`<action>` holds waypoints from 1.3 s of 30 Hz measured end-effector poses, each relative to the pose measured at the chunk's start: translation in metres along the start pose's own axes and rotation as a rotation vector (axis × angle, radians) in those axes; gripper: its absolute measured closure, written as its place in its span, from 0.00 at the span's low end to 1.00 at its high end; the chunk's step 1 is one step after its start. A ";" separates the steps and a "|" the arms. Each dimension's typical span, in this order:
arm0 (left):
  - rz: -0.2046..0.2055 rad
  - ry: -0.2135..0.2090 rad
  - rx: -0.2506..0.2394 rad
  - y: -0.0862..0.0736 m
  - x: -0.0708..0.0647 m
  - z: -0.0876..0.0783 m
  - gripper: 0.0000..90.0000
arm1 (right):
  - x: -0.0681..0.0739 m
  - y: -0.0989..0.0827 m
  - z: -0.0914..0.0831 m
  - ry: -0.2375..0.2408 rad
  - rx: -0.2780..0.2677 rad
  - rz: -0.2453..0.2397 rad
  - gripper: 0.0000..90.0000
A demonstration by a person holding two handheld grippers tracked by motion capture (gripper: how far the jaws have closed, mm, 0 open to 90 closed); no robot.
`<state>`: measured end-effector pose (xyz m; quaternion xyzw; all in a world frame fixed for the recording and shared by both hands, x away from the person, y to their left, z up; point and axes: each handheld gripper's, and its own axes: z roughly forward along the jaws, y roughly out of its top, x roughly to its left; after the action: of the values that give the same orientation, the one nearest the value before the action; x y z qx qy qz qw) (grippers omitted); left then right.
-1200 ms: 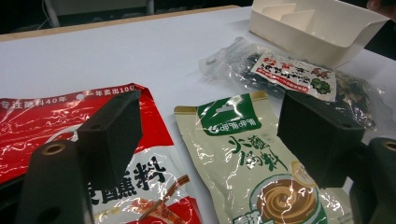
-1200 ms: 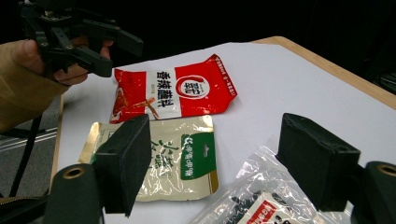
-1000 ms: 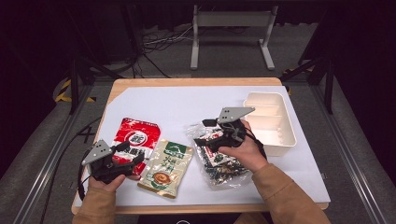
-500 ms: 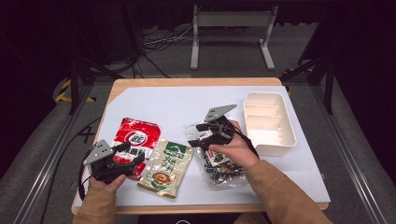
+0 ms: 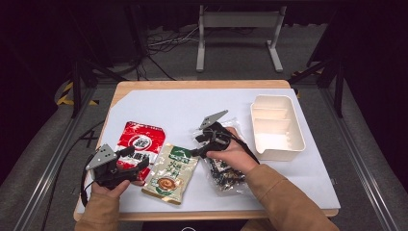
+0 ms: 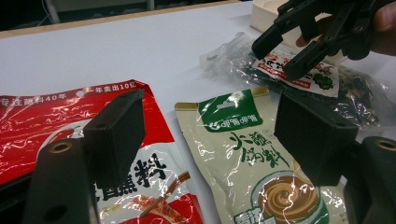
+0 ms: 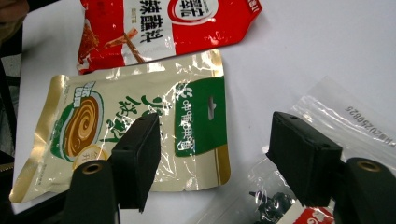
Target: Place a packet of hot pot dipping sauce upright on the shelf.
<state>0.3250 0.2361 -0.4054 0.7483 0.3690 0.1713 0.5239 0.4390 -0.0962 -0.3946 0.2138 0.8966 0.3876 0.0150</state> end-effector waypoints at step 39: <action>-0.002 0.004 0.006 0.000 0.000 0.001 0.28 | -0.005 0.001 0.035 0.127 0.144 0.106 0.76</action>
<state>0.3262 0.2354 -0.4062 0.7492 0.3713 0.1709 0.5211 0.4504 -0.0729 -0.4192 0.2365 0.9086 0.3354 -0.0776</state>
